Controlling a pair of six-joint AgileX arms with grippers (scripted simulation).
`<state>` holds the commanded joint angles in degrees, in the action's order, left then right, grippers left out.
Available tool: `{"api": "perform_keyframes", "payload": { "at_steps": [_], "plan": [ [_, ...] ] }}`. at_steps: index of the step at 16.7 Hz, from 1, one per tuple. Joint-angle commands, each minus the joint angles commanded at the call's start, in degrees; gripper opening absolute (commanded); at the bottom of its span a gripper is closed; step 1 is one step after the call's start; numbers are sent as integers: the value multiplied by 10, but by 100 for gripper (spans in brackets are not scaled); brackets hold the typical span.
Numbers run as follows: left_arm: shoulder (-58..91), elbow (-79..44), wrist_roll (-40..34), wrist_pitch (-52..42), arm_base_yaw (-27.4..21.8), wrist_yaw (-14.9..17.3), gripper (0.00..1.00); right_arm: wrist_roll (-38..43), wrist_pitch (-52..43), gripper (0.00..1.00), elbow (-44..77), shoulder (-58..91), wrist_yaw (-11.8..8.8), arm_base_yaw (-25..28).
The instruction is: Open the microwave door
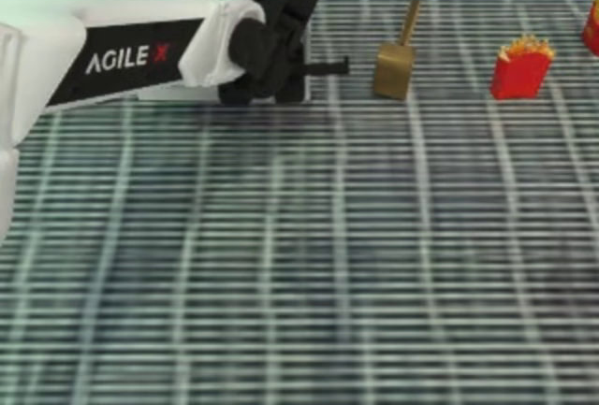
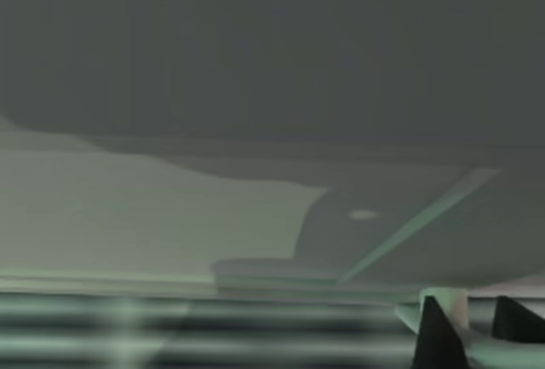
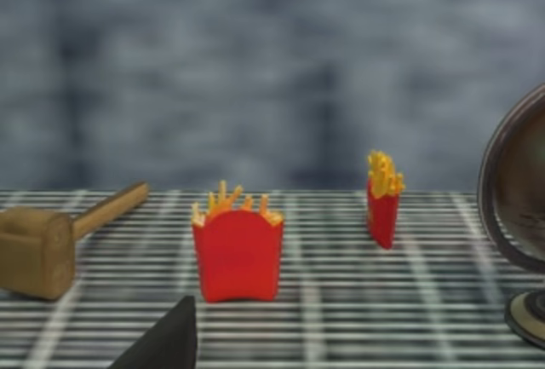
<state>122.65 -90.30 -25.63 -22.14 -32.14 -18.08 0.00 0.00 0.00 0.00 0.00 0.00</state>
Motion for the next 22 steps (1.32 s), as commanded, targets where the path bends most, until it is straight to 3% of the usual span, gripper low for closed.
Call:
{"api": "perform_keyframes", "payload": {
  "at_steps": [5,22],
  "plan": [
    [-26,36,-10,22,2,-14,0,0,0,100,0,0,0,0],
    [-26,36,-10,22,2,-14,0,0,0,100,0,0,0,0]
  ]
}}
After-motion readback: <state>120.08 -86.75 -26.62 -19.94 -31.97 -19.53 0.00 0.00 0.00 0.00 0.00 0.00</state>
